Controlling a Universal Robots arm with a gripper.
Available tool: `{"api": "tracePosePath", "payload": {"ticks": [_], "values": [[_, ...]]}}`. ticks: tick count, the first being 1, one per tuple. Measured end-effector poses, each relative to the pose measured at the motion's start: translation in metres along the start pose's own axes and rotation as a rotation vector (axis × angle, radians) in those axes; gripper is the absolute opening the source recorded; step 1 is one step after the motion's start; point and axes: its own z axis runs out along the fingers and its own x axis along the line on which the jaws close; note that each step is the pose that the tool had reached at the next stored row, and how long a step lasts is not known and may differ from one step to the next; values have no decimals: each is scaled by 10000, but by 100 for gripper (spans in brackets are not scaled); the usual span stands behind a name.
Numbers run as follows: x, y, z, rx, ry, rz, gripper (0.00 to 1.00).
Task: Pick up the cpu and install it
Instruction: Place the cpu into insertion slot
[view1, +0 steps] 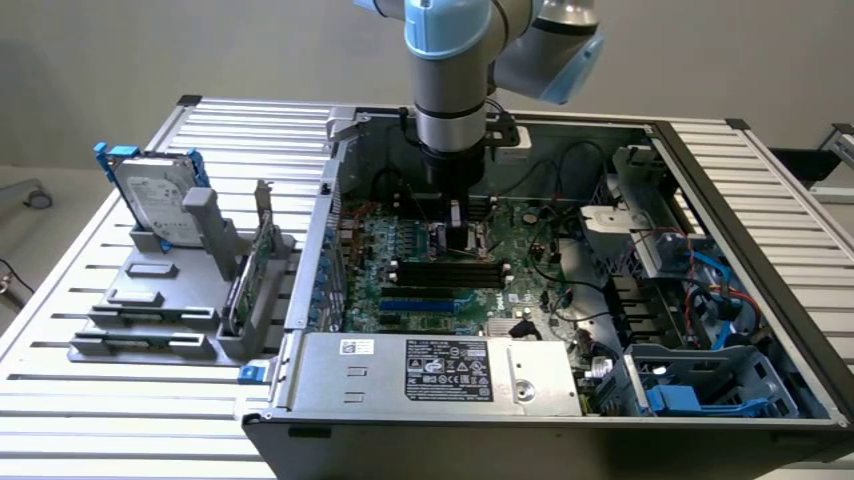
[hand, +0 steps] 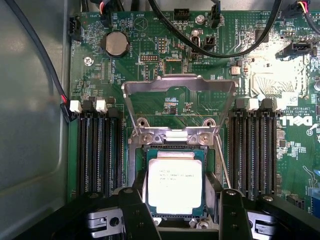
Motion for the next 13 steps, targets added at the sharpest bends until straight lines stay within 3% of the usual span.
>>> {"api": "tracePosePath", "payload": {"ticks": [10, 12, 13], "values": [[3, 0, 1, 0, 9, 1, 55], [7, 0, 7, -8, 21, 4, 56], [5, -1, 5, -6, 13, 3, 62]]}}
